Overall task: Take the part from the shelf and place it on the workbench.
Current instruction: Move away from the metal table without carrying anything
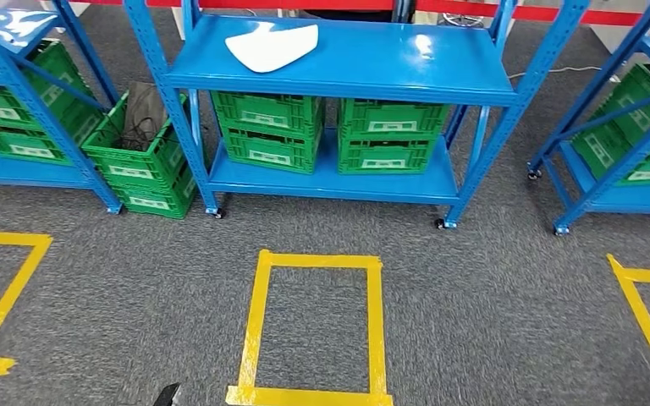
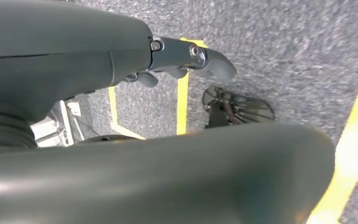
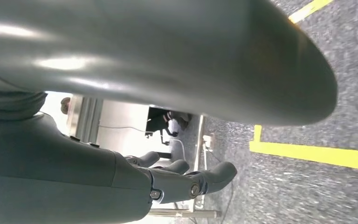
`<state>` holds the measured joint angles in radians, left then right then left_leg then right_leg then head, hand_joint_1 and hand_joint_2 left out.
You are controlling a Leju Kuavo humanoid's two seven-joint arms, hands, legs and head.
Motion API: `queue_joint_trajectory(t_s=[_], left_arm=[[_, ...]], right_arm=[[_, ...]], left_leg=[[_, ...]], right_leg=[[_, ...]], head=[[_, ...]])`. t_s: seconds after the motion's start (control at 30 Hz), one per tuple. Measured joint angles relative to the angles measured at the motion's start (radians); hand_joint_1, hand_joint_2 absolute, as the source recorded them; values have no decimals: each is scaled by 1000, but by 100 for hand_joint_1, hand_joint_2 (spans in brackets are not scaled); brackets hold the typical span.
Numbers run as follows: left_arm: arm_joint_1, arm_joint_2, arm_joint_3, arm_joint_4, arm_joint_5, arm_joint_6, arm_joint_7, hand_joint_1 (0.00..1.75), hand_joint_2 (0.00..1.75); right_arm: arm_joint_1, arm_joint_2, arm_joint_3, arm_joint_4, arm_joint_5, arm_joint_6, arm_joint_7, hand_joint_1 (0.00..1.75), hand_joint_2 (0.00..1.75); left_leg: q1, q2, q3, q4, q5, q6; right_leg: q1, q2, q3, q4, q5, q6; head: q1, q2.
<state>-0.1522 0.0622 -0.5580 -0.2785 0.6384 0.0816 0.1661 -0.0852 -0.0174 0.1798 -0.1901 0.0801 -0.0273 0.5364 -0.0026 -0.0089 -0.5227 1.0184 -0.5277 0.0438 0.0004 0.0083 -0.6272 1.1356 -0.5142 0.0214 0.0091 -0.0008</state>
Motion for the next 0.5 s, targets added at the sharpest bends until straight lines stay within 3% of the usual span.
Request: queue_joint_trajectory(t_s=[0.03,0.1,0.23,0.27,0.37,0.4,0.43,0.5], left_arm=[[-1,-1,0,0,1,0,0,0,0],[-2,-2,1,0,4,-3,0,0,0],[-3,-2,1,-1,10,-8,0,0,0],[-3,-2,1,-1,10,-9,0,0,0],[0,-1,3,0,16,-11,1,0,0],[3,0,3,0,18,-13,1,0,0],[5,1,4,1,20,-14,2,0,0],[6,2,5,2,22,-17,1,0,0]], right_arm=[[-1,-1,0,0,0,0,0,0,0],[-4,-4,0,1,0,0,0,0,0],[-4,-5,1,0,0,0,0,0,0],[-3,-5,1,0,0,0,0,0,0],[-3,-6,6,0,0,0,-1,0,0],[-3,-5,8,0,0,0,-1,0,0],[-2,-5,10,0,0,0,-1,0,0],[0,-6,13,0,0,0,0,0,0]], left_leg=[[-2,0,6,-1,-7,-2],[0,1,9,-3,-15,-10],[3,4,3,21,-32,-26],[4,5,-22,64,-49,-31],[15,5,-139,240,-92,-45],[19,5,-163,261,-83,-49],[23,5,-168,245,-55,-53],[30,7,-131,134,26,-63]], right_leg=[[5,-1,22,-55,25,-11],[13,-2,47,-97,30,-25],[5,-2,80,-142,36,-33],[0,-3,93,-156,37,-35],[-4,-3,111,-163,23,-36],[-6,-2,117,-162,17,-34],[-10,0,126,-161,9,-29],[-17,0,141,-156,-11,-14]], head=[[2,0],[4,0],[4,0],[1,0],[-10,0],[-13,0],[-16,0],[-23,0]])
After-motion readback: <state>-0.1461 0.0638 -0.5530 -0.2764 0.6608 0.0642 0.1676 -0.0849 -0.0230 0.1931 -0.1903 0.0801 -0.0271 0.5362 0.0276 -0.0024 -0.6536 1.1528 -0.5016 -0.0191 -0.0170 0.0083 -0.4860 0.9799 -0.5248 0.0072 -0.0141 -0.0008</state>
